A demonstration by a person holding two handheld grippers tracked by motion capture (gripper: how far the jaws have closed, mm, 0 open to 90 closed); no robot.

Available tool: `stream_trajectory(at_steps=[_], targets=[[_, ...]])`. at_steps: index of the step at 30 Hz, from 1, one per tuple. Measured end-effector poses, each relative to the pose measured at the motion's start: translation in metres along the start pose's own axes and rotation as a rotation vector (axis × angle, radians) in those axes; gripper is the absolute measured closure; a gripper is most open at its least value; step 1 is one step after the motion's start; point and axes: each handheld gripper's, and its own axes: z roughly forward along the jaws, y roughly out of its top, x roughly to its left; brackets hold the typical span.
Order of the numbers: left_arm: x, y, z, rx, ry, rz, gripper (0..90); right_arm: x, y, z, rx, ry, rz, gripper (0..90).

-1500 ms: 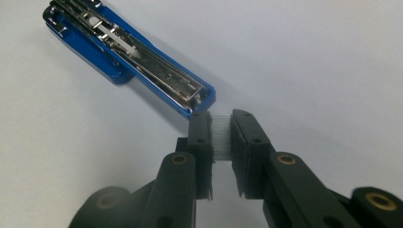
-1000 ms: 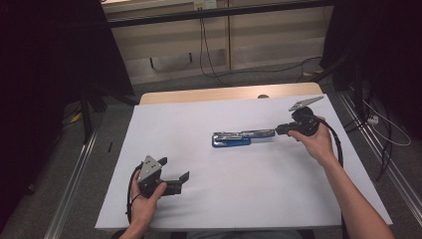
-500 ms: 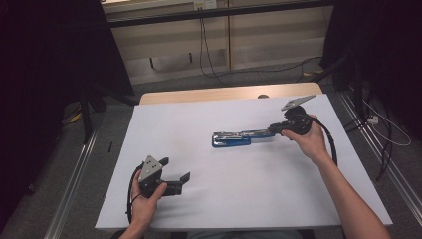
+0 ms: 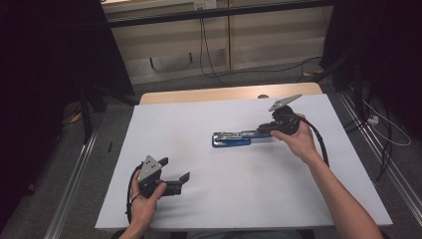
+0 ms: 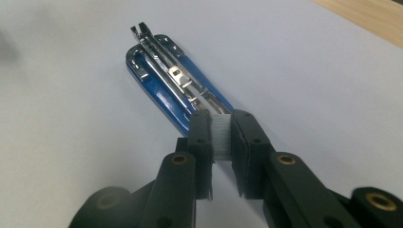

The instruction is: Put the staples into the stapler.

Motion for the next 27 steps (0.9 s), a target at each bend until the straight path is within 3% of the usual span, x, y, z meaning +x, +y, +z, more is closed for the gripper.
stream_trajectory(at_steps=[17, 27], targets=[[0.001, 0.0, -0.001, 0.004, 0.015, 0.007, 3.9, 0.01, 0.017, 0.018, 0.004, 0.044, -0.022, 79.3], [0.0, 0.002, 0.0, 0.009, -0.019, -0.014, 5.9, 0.018, 0.033, 0.03, 0.009, 0.06, -0.052, 79.3]])
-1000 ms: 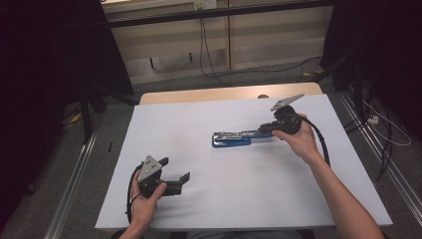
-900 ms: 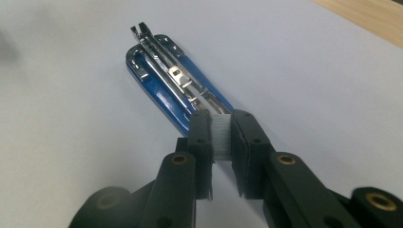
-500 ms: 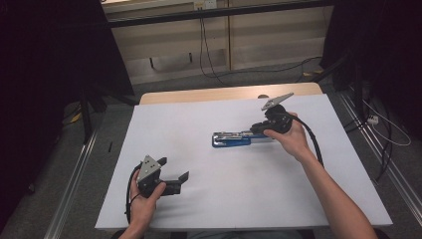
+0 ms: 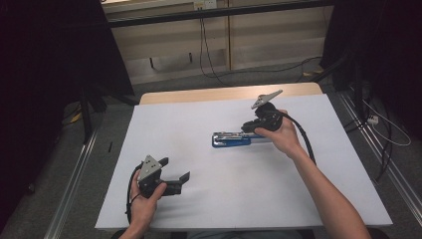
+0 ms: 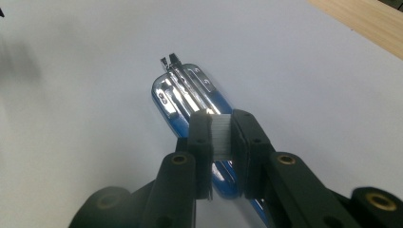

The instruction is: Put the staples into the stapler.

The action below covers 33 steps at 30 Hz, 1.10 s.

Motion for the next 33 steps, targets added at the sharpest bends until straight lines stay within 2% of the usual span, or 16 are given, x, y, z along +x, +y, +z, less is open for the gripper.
stream_trajectory(at_steps=[5, 14, 17, 20, 26, 33], targets=[[0.002, 0.0, -0.001, -0.005, -0.004, -0.019, 6.3, 0.003, 0.007, 0.009, 0.013, 0.007, -0.015, 79.3], [0.001, 0.0, -0.001, -0.003, -0.006, 0.0, 6.3, 0.005, 0.012, 0.02, 0.024, 0.029, -0.024, 79.3], [0.001, 0.0, 0.0, -0.005, -0.007, -0.009, 6.2, 0.006, 0.014, 0.023, 0.03, 0.038, -0.027, 79.3], [0.0, -0.001, 0.003, 0.003, -0.014, -0.02, 6.2, 0.007, 0.021, 0.024, 0.032, 0.04, -0.043, 79.3], [0.0, -0.001, 0.002, 0.002, -0.01, -0.004, 5.7, 0.011, 0.024, 0.033, 0.041, 0.043, -0.079, 79.3], [0.0, 0.0, 0.0, -0.007, -0.014, 0.004, 5.7, 0.01, 0.026, 0.041, 0.031, 0.059, -0.058, 79.3]])
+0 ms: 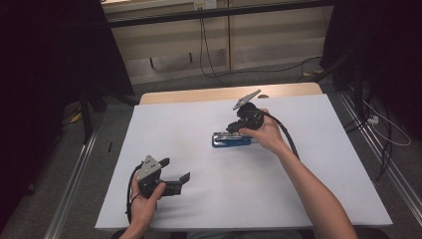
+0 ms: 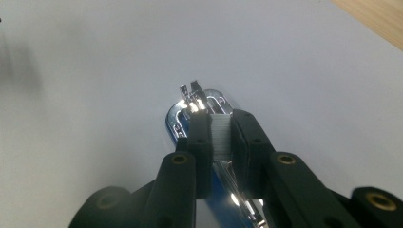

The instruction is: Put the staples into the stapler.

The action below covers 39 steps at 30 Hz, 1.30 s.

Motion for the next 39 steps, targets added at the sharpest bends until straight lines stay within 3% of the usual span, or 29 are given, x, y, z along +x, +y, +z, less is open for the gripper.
stream_trajectory(at_steps=[11, 25, 34, 39], targets=[[-0.001, 0.0, -0.001, -0.002, 0.006, 0.0, 4.7, -0.001, 0.011, 0.009, 0.019, 0.007, -0.037, 79.3], [-0.001, 0.0, 0.0, 0.0, 0.005, -0.003, 4.6, -0.005, 0.015, 0.018, -0.001, 0.0, -0.02, 79.3], [0.0, -0.001, -0.001, -0.002, 0.003, -0.001, 4.6, -0.004, 0.021, 0.023, 0.014, 0.012, -0.043, 79.3], [0.0, 0.0, -0.001, -0.001, 0.002, 0.003, 4.6, -0.003, 0.025, 0.025, 0.017, 0.025, -0.079, 79.3]])
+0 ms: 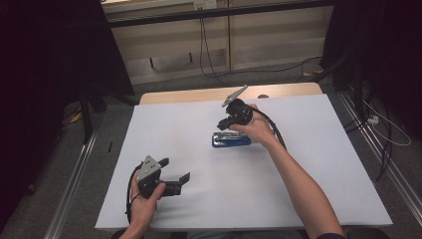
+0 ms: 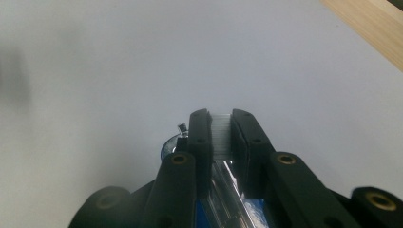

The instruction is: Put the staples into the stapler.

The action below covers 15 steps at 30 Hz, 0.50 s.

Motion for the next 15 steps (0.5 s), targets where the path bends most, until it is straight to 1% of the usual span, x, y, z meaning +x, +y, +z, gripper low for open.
stream_trajectory(at_steps=[2, 4, 7, 10, 13, 14, 15], targets=[[0.0, 0.0, 0.0, 0.0, 0.001, 0.001, 4.6, 0.0016, 0.0008, 0.0015, 0.011, 0.005, -0.022, 79.3], [0.0001, -0.0001, 0.0001, -0.001, 0.001, -0.003, 4.6, 0.0022, 0.0009, 0.0027, 0.018, 0.007, -0.032, 79.3], [-0.0001, -0.0002, -0.0001, -0.001, 0.0, -0.004, 4.6, 0.0013, 0.0003, 0.0035, 0.023, 0.007, -0.035, 79.3], [-0.0002, -0.0001, -0.0002, -0.003, 0.0, -0.004, 4.7, 0.0, 0.0005, 0.0031, 0.025, 0.011, -0.025, 79.3], [-0.0003, -0.0001, -0.0003, -0.002, -0.001, -0.003, 4.7, 0.0002, 0.0016, 0.0043, 0.043, 0.027, -0.05, 79.3], [-0.0003, -0.0001, -0.0003, -0.003, -0.001, -0.004, 4.7, 0.0, 0.0023, 0.0047, 0.048, 0.03, -0.068, 79.3], [-0.0002, 0.0, -0.0005, -0.002, 0.0, -0.004, 4.7, 0.0006, 0.0028, 0.005, 0.05, 0.036, -0.073, 79.3]])
